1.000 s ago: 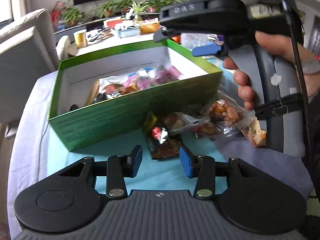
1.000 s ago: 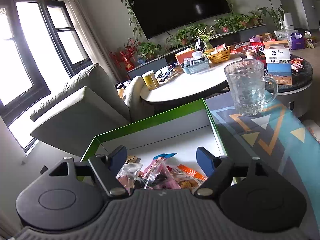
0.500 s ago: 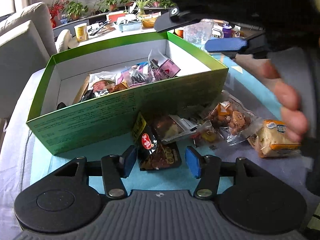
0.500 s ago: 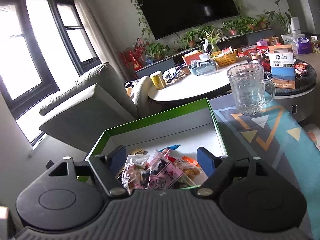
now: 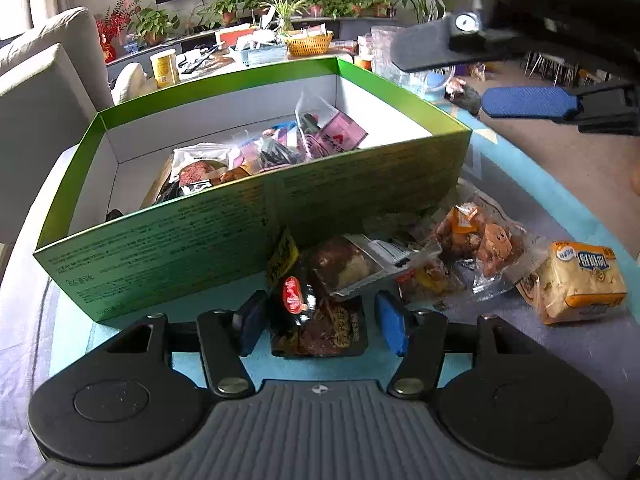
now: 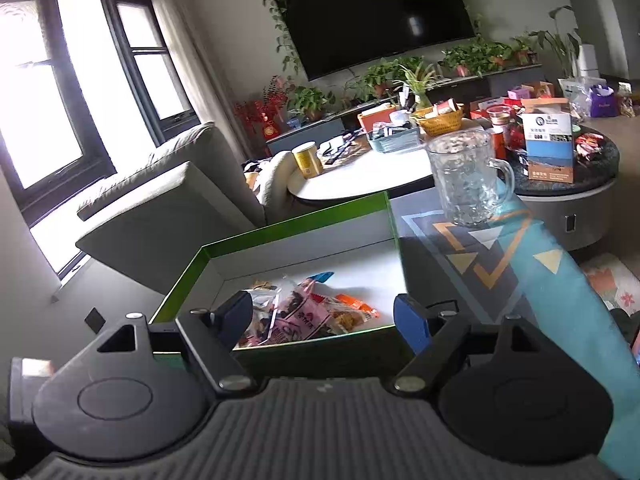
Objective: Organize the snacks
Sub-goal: 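Reach the left tool to the red-labeled snack bag while the right tool returns to the pile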
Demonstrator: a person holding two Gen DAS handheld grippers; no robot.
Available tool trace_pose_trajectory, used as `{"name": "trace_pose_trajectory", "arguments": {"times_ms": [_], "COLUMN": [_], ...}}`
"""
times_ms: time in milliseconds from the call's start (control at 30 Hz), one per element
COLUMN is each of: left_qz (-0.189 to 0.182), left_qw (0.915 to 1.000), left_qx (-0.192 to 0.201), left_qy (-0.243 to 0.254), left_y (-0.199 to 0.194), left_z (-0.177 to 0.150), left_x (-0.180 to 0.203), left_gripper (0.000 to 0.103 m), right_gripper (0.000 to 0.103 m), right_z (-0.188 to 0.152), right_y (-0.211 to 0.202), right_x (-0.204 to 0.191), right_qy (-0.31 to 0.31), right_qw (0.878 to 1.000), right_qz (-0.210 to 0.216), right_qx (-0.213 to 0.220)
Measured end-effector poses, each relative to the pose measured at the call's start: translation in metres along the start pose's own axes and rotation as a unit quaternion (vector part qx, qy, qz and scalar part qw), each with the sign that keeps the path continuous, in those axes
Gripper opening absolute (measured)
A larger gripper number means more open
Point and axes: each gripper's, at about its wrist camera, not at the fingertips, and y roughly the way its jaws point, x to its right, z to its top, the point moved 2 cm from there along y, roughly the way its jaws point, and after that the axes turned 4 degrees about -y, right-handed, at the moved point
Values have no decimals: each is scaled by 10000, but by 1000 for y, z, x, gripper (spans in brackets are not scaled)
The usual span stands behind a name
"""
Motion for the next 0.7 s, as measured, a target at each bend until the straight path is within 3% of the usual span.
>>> {"name": "trace_pose_trajectory", "arguments": {"times_ms": [100,133,233,500,633,700], "left_qz": [-132,-143,-142,-114,71,189], "left_qw": [9998,9997,9995,9993,9987,9977], "left_qx": [7,40,126,229,252,361], "left_qy": [-133,-178,-246,-284,-427,-546], "left_y": [-3,-7,-17,-45,-51,-55], "left_z": [1,0,-1,-14,-20,-20], "left_x": [-8,-10,-17,-32,-42,-49], "left_gripper": [46,26,14,14,0,0], "right_gripper": [82,82,82,82,82,82], "right_z": [-3,-4,-11,-36,-45,-49], "right_y": [-3,-4,-12,-12,-10,-10], "right_x": [-5,-7,-9,-17,-18,-19], "right_qy": [-135,-193,-364,-691,-733,-761], "right_qw": [9999,9997,9989,9953,9938,9933], "right_qz": [88,115,287,509,526,518], "right_qx": [-3,-8,-68,-449,-643,-701]}}
